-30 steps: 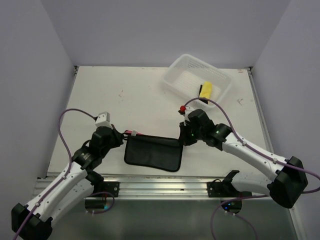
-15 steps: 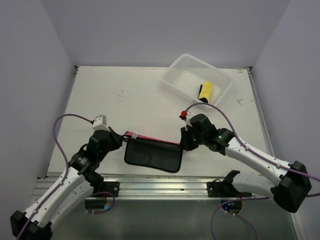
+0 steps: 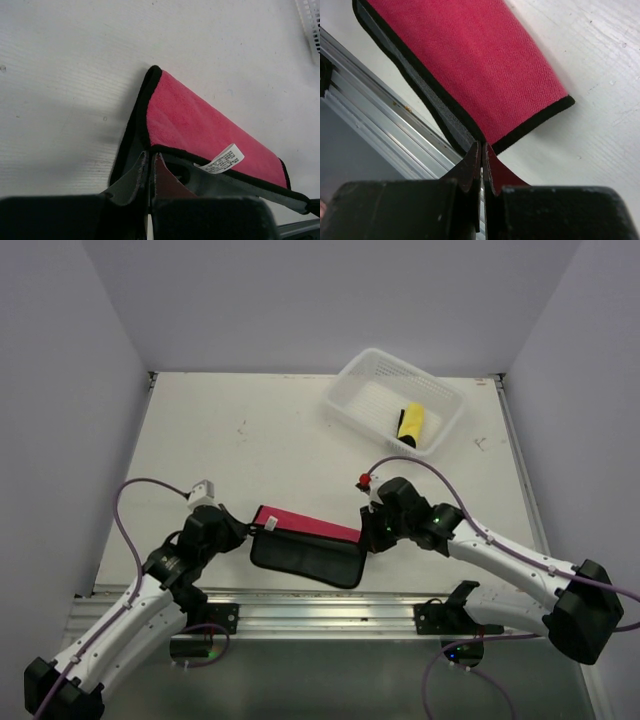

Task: Roll the towels
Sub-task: Fold the towel

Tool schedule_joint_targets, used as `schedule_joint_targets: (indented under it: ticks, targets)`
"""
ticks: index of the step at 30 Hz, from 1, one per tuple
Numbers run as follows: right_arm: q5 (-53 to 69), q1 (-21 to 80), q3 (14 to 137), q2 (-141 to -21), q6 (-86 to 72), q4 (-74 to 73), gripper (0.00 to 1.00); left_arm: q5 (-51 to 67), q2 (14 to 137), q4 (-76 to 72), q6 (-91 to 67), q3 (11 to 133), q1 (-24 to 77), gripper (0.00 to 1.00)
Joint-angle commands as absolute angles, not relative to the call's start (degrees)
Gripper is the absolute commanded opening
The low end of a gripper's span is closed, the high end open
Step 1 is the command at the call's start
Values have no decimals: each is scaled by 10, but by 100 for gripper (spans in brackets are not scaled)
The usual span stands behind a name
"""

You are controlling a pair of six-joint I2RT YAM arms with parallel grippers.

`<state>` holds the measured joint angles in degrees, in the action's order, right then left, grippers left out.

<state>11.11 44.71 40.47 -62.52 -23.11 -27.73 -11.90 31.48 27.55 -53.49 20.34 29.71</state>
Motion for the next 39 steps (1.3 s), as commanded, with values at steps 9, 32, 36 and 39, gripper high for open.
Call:
schedule_joint_targets:
  ticks: [9, 32, 36, 39]
  targets:
    - [120, 482, 356, -628, -250, -258, 0, -107, 296, 245, -523, 175, 300, 0]
    - [131, 496, 303, -619, -258, -236, 0, -84, 239, 203, -493, 151, 319, 0]
    - [139, 497, 301, -621, -258, -234, 0, -79, 223, 196, -490, 146, 322, 0]
    - [145, 498, 300, -628, -256, -231, 0, -78, 229, 196, -488, 146, 324, 2]
